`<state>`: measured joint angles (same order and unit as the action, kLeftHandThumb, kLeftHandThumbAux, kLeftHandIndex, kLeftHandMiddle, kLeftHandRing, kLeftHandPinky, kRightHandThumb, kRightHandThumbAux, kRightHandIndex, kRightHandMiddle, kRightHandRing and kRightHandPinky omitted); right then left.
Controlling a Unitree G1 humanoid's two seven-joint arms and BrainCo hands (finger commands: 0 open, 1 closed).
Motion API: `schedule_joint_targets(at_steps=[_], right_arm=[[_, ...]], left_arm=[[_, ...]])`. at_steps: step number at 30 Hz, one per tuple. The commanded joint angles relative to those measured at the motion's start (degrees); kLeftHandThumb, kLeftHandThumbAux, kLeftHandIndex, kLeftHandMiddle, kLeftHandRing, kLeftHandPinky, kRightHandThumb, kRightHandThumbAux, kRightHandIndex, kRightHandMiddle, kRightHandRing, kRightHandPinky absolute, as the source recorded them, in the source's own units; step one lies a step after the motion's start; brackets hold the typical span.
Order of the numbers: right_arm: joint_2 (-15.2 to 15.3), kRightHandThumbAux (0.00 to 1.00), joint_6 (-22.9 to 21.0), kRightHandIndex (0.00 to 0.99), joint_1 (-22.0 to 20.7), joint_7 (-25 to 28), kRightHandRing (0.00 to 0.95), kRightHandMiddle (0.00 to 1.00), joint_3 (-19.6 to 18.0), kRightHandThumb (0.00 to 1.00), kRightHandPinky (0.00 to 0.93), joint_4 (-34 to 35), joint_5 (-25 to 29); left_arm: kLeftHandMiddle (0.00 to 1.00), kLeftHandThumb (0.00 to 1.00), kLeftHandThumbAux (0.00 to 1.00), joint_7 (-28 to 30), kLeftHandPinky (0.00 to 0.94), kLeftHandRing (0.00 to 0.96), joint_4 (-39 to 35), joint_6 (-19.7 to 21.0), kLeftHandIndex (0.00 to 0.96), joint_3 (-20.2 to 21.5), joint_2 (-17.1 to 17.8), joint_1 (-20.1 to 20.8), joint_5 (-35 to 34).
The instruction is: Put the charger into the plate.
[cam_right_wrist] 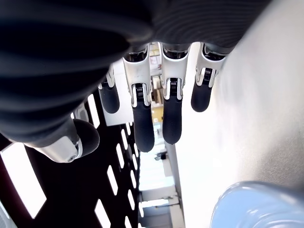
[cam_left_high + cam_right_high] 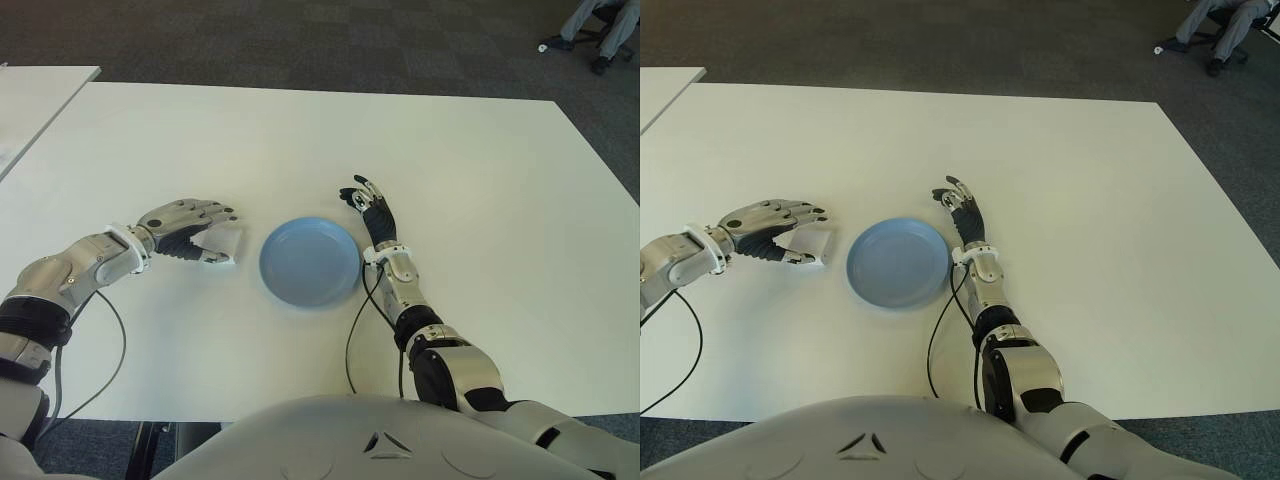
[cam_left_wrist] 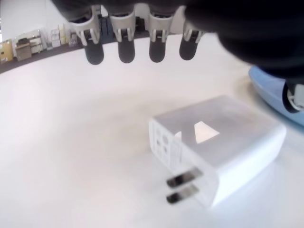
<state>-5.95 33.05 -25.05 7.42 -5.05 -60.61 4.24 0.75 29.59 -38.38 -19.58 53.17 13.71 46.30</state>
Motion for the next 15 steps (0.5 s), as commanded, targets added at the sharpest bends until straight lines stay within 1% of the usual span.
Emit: schedule_joint_targets(at_steps=[1,7,15], right_arm=[[-1.29,0.494,-2.42,0.146,1.83,-0.43,0.297,0.365,0.01,0.0,0.164,-1.55,-0.06],[-1.13,0.493,-2.31,0.146,1.78,-0.4,0.289,0.362,0.12,0.0,0.151,-1.63,-0.2],[-1.01,0.495,-2.21,0.145,1.72,0.11,0.297,0.367,-0.06,0.0,0.174,-1.75,0.06]], left_arm=[[0.0,0.275,0.198,2.16,0.0,0.0,1.35,-1.22,0.0,-1.53,-0.09,1.34,0.22],[0.0,0.264,0.198,1.14,0.0,0.0,2.94,-2.1,0.0,-2.62,-0.14,1.52,1.15],[0.0,0.262,0.194,0.61,0.0,0.0,3.9,-3.06,0.0,-3.63,-0.13,2.02,2.45]])
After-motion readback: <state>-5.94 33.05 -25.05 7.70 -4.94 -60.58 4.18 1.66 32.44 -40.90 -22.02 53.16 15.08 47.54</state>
